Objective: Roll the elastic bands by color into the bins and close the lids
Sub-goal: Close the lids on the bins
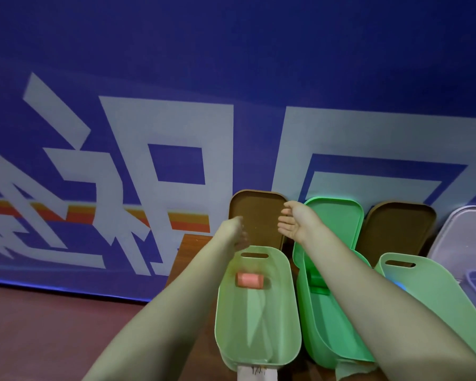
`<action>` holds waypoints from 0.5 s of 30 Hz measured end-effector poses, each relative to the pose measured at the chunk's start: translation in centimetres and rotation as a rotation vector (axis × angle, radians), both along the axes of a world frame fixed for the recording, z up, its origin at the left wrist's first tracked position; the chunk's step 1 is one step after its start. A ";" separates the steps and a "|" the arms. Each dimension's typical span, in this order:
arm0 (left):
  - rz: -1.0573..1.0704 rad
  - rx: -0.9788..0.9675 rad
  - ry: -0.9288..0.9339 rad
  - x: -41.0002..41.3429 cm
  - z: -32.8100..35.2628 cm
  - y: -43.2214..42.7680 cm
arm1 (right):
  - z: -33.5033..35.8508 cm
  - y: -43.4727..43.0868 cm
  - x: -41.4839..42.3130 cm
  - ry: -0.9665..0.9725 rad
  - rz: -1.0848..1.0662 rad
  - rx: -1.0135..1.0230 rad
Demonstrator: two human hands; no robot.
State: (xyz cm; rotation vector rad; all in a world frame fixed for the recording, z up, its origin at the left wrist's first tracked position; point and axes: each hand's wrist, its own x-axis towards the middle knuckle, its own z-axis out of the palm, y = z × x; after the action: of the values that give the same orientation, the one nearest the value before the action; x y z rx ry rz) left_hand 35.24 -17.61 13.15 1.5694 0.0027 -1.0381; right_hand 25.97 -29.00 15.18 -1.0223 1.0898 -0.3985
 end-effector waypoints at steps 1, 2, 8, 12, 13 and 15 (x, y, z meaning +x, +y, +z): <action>0.041 -0.001 -0.003 0.5 0.5 -0.3 | 0.2 -0.2 0.2 0.005 -0.007 -0.010; 0.072 0.001 -0.024 1.2 0.8 -0.6 | 0.2 -0.4 0.4 0.017 -0.016 -0.017; 0.142 0.066 -0.168 4.5 0.4 -1.7 | -0.3 -2.1 1.6 0.106 -0.028 -0.044; 0.128 0.152 -0.236 6.0 -0.7 -3.0 | -1.0 -3.5 2.1 0.169 -0.016 -0.069; 0.117 0.157 -0.255 6.1 -0.7 -3.3 | -1.1 -3.6 2.2 0.184 -0.010 -0.071; 0.085 0.157 -0.261 5.8 -0.7 -3.9 | -1.5 -3.9 2.4 0.204 0.003 -0.062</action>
State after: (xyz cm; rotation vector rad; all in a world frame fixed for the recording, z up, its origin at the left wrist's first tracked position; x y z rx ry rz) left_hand 41.07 -21.47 12.40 1.8223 -0.0287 -0.7765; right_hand 28.37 -32.88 13.69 -1.1376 1.2643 -0.3330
